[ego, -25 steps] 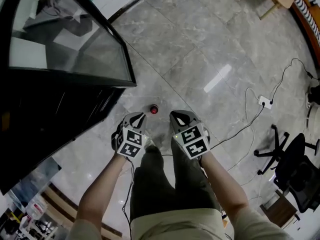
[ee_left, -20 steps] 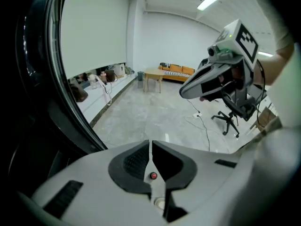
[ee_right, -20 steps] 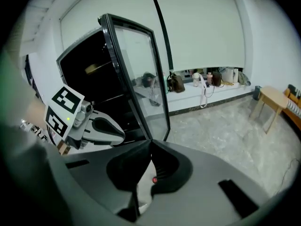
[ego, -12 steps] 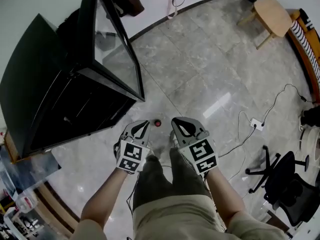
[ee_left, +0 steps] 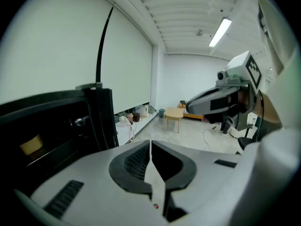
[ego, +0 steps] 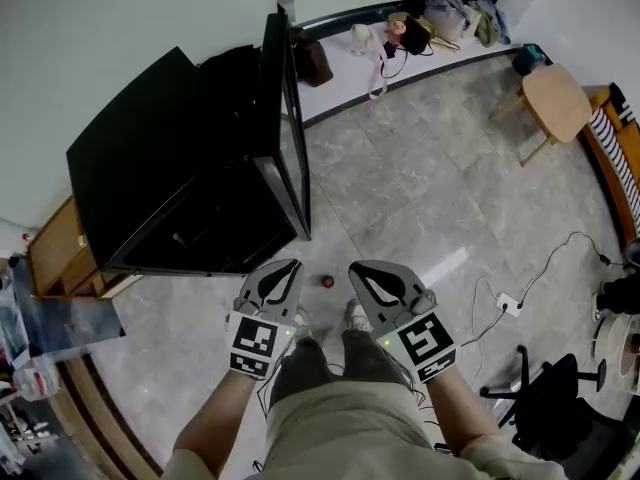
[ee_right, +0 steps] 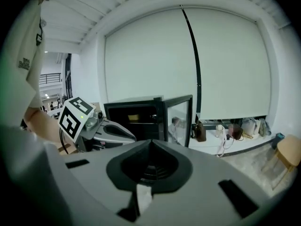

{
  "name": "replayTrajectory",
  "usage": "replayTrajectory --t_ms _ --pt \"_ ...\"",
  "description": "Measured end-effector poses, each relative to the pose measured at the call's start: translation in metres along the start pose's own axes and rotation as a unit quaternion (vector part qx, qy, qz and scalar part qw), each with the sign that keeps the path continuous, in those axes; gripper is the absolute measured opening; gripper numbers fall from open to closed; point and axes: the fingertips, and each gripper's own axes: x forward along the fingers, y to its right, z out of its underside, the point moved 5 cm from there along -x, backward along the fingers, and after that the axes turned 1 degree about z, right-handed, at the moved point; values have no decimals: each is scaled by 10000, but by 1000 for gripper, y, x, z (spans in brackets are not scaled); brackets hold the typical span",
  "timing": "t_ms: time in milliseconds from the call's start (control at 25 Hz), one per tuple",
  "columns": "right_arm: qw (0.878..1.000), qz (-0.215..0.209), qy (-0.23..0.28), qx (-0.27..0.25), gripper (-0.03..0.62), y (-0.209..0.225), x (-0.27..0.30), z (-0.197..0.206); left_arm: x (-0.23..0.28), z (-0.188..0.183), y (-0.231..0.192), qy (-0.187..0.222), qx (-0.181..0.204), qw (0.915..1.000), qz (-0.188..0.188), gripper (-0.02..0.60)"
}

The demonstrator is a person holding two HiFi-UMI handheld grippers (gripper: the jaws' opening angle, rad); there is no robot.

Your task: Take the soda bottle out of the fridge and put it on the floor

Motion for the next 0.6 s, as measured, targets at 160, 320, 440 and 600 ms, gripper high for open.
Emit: replayTrajectory --t_ms 160,320,440,600 --pt "9985 -315 418 -143 -5 -24 -13 -45 -43 -45 -3 434 97 9988 -227 14" --pt "9956 -526 708 -300 -5 -44 -22 -81 -81 -76 -6 721 270 9959 -479 14" --pt "9926 -567 895 -591 -5 -55 -26 -105 -107 -90 -10 862 291 9934 -696 14" --pt "9871 -639 1214 -823 -5 -68 -38 -136 -136 -104 -8 1096 249 9901 -847 14"
